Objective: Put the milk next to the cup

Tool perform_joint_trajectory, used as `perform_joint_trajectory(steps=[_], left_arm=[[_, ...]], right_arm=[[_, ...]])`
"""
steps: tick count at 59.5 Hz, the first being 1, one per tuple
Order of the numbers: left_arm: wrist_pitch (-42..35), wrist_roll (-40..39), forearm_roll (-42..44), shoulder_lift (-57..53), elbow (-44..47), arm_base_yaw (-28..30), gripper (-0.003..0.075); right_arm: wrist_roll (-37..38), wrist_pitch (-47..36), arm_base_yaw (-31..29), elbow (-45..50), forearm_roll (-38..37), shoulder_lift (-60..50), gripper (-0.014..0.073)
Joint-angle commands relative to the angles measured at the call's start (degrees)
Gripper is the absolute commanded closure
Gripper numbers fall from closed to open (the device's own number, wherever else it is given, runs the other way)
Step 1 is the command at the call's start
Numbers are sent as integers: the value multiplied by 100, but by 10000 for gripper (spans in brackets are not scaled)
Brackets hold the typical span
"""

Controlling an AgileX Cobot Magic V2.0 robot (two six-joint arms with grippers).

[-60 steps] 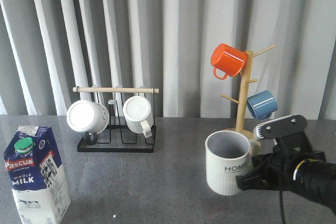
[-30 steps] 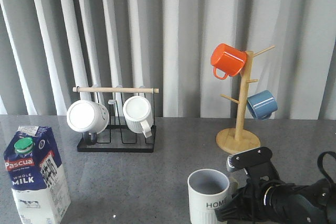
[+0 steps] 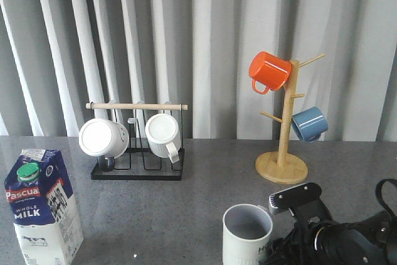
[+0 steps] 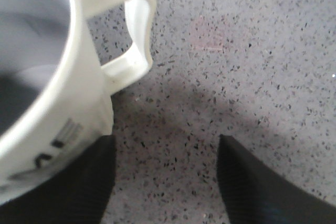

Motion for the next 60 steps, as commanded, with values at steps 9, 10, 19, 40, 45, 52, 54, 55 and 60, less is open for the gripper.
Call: perform_joint_trajectory(steps=[9, 10, 19, 40, 45, 52, 54, 55, 60], left_arm=[[-202, -11, -84, 68, -178, -6, 148], [-187, -11, -84, 68, -178, -6, 148], [-136, -11, -84, 68, -178, -6, 148], [-142, -11, -84, 68, -178, -6, 148], [-157, -11, -84, 68, -178, -6, 148], [-187, -11, -84, 68, -178, -6, 148], [-187, -11, -84, 68, -178, -6, 148], [-187, -11, -84, 68, -178, -6, 148], [-147, -18, -84, 68, -178, -6, 148]], right_arm=[[-46, -164, 4, -174, -62, -805, 109], [-46, -114, -1, -174, -106, -880, 109], [-46, 503, -1, -174, -318, -1522, 109], [-1, 1753, -1, -83, -264, -4104, 284], [-7, 1923, -1, 230, -269, -4785, 405], [-27, 1930, -1, 1003, -269, -5855, 606], [-19, 1930, -1, 1230, -269, -6122, 610], [-5, 1936, -1, 1364, -269, -6270, 608], [-5, 1971, -1, 1859, -264, -6784, 604]])
